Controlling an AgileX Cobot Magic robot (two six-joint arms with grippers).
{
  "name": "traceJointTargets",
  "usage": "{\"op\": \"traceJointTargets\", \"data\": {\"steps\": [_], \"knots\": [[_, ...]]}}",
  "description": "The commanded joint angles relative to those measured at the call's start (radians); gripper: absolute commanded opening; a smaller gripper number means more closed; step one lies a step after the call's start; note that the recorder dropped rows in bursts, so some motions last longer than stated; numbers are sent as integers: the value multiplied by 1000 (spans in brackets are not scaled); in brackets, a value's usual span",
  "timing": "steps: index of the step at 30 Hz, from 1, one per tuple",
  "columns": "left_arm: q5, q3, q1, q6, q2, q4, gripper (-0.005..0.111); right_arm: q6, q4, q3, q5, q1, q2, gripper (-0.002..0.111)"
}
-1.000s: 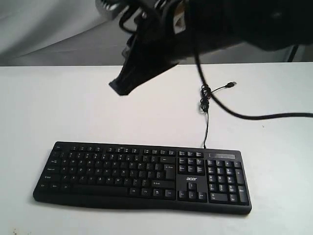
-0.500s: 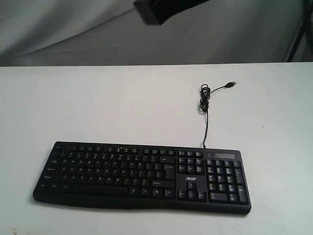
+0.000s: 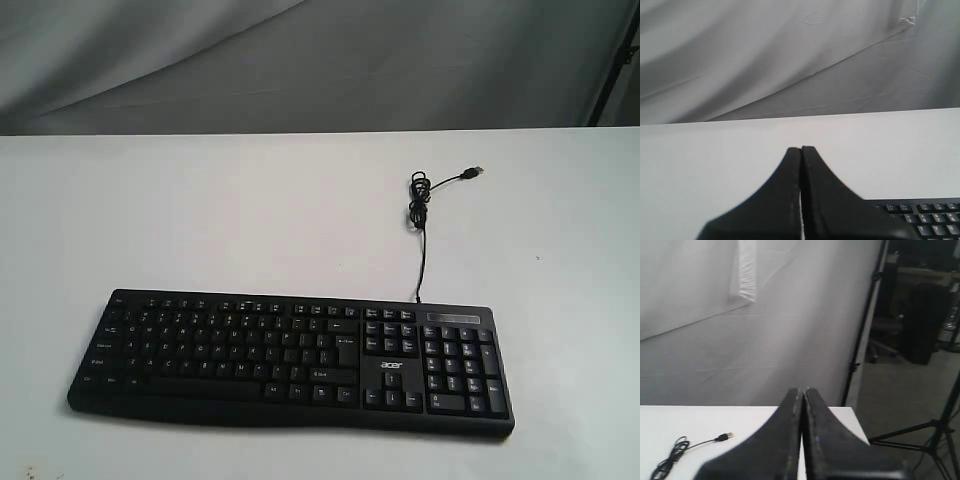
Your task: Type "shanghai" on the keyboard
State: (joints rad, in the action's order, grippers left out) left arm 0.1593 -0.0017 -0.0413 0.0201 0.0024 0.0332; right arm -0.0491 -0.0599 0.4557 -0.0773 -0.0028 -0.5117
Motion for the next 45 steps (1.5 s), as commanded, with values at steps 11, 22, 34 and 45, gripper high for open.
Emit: {"op": "traceJointTargets", "data": {"steps": [11, 22, 34, 45], "knots": [[-6, 2, 6, 3, -2, 0, 0, 49, 37, -456, -228, -139, 512, 0], [-6, 2, 6, 3, -2, 0, 0, 42, 71, -456, -265, -137, 512, 0], [-6, 2, 6, 3, -2, 0, 0, 42, 71, -456, -265, -137, 512, 0], [-6, 2, 6, 3, -2, 0, 0, 42, 69, -456, -265, -137, 512, 0]]}}
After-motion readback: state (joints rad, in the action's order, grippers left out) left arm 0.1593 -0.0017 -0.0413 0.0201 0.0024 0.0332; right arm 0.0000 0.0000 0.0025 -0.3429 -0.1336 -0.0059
